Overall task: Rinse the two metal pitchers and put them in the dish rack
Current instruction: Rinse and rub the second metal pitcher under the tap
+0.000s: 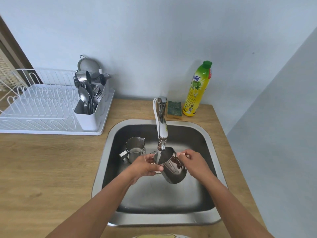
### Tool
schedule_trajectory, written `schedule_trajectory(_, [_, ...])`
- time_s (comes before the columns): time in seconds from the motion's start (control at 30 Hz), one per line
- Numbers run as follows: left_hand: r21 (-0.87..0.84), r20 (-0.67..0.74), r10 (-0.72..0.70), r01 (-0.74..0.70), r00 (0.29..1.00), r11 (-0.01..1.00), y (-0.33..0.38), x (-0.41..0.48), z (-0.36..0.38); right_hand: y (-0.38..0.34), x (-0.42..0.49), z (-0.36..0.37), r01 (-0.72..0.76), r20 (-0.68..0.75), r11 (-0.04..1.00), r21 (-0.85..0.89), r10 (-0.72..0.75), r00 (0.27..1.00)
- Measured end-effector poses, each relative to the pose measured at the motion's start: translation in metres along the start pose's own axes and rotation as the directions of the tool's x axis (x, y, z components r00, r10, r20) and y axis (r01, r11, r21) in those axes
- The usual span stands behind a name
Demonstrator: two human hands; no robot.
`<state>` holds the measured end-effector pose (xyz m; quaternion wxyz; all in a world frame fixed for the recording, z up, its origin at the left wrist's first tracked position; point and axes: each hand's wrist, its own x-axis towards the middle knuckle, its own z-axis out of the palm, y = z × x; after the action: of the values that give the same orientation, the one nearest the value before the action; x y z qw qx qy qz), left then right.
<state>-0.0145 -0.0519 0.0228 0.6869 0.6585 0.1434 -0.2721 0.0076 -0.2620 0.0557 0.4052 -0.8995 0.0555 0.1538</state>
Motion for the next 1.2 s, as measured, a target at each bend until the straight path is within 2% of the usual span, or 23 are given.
schedule_trajectory(0.2, [-0.003,-0.096,0.130,-0.131,0.987,0.991,0.004,0.006,0.008,-0.003,0.001,-0.004,0.049,-0.013,0.999,0.020,-0.049,0.999])
schedule_trajectory(0.53, [0.364,-0.360,0.348,-0.213,0.865,0.906,0.012,-0.006,0.002,-0.002,0.016,0.022,0.032,-0.001,0.961,0.275,-0.033,0.999])
schedule_trajectory(0.77, [0.575,-0.387,0.479,-0.200,0.788,0.794,0.019,-0.028,-0.005,-0.003,0.022,0.039,0.024,0.080,0.899,0.437,-0.065,0.995])
schedule_trajectory(1.0, [0.606,-0.387,0.475,-0.170,0.790,0.777,0.018,-0.041,-0.018,-0.005,0.012,0.056,-0.059,0.218,0.887,0.458,-0.047,0.975])
schedule_trajectory(1.2, [0.552,-0.384,0.377,-0.117,0.843,0.825,0.005,-0.042,-0.025,-0.004,0.000,0.059,-0.106,0.309,0.923,0.370,-0.014,0.951])
